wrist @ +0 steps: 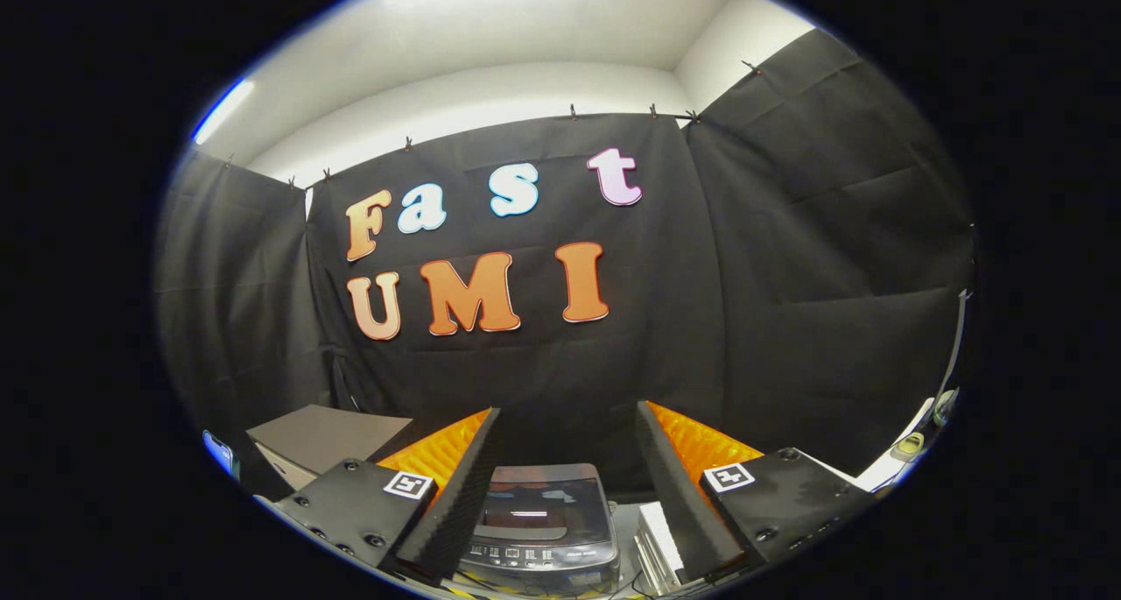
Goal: Put the clothes into the washing machine and then close the washing machine lid.
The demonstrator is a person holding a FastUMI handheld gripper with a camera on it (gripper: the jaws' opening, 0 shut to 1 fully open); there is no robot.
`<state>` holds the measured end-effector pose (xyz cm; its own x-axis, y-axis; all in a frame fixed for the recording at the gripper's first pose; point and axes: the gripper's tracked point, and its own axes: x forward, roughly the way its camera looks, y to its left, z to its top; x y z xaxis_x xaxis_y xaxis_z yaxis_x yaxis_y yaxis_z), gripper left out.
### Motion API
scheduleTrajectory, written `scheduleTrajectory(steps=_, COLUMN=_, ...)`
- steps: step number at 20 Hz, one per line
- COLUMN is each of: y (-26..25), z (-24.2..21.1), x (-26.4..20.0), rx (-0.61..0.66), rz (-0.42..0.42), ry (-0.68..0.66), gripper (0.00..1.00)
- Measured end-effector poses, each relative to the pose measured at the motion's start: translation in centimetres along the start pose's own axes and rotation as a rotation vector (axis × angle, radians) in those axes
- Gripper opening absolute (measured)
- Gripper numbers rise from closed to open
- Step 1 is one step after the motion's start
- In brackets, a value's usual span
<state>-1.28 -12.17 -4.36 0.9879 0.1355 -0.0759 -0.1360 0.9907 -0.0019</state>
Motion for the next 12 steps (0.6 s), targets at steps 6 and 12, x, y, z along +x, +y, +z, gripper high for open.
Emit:
scheduleTrajectory(steps=6, y=-0.9, z=-0.3, x=-1.1, rx=0.008, rz=-0.012, ry=0.002, gripper=0.97)
scheduleTrajectory(steps=12, y=-1.3, z=-0.3, x=-1.9, rx=0.012, rz=-0.025, ry=0.007, gripper=0.97)
